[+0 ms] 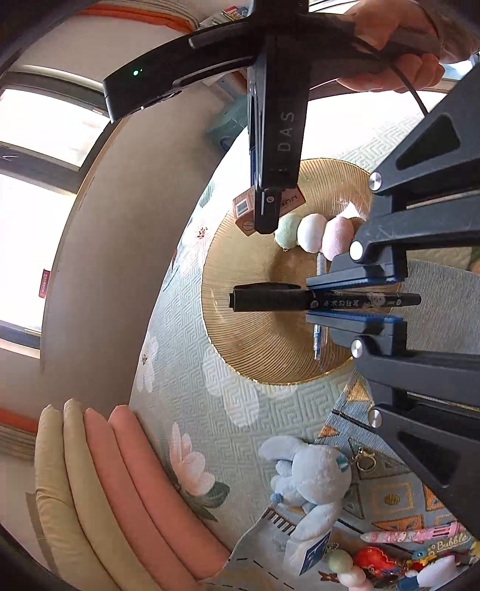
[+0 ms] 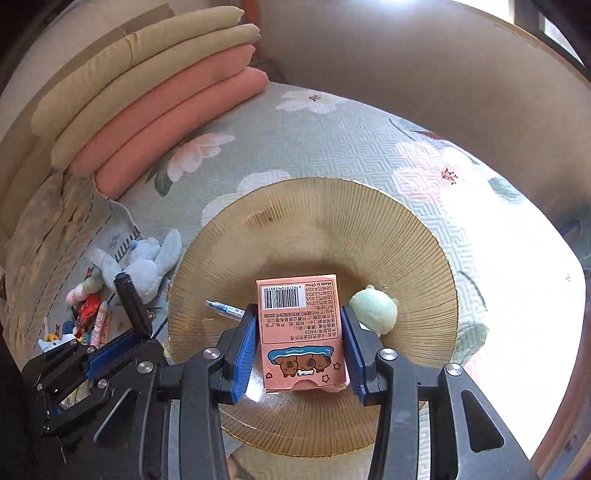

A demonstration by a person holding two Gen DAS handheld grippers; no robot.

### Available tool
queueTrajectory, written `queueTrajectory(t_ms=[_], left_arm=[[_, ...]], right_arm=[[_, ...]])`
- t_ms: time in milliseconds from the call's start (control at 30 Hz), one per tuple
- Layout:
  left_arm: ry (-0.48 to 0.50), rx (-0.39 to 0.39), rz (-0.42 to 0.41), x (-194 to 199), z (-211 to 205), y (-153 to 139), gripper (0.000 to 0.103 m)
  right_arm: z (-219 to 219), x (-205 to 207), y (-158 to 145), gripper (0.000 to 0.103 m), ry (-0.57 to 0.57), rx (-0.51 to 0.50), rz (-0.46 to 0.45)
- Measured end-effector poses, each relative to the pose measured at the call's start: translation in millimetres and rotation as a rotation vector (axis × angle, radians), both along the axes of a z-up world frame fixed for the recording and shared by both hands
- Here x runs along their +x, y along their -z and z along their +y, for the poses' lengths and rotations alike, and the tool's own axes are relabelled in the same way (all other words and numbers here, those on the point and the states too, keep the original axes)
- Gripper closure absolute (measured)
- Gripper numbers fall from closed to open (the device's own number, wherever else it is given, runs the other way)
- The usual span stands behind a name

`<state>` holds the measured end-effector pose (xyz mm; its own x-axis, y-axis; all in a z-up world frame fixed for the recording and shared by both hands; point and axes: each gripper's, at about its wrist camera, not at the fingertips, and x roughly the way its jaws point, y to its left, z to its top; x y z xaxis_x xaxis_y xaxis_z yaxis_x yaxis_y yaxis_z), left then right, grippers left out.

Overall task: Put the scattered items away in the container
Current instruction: 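Open the left tool to drop the marker while the right tool releases the pink box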

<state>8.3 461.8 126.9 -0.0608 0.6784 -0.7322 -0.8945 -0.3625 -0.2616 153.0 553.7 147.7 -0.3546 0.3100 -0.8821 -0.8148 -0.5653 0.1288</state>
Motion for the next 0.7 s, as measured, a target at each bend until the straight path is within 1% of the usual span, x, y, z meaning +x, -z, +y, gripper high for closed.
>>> queueTrajectory(t_ms=[133, 333, 467, 633, 700], left_arm=[[0.016, -0.016, -0.048, 3.2, 17.3, 20.9, 0.095], [0.014, -0.018, -0.084, 1.5, 23.5, 36.5, 0.095], [0.016, -0.021, -0.103, -0.9, 25.0, 41.1, 0.095], [0.006, -0.03, -0.105, -0.5, 23.7, 44.1, 0.095], [-0.006, -0.024, -0.128, -2.3, 20.2, 44.4, 0.089]], right_arm=[[8.5, 4.2, 15.8, 0.06, 0.02, -0.026, -0.02], [13.0, 5.1, 28.1, 0.06, 0.032, -0.026, -0.052], [10.8, 2.9, 35.4, 0.06, 0.028, -0.031, -0.071], [9.9, 3.9, 49.3, 0.06, 0.045, -0.031, -0.112], [11.6, 8.1, 53.2, 0.059, 0.06, -0.06, -0.108]])
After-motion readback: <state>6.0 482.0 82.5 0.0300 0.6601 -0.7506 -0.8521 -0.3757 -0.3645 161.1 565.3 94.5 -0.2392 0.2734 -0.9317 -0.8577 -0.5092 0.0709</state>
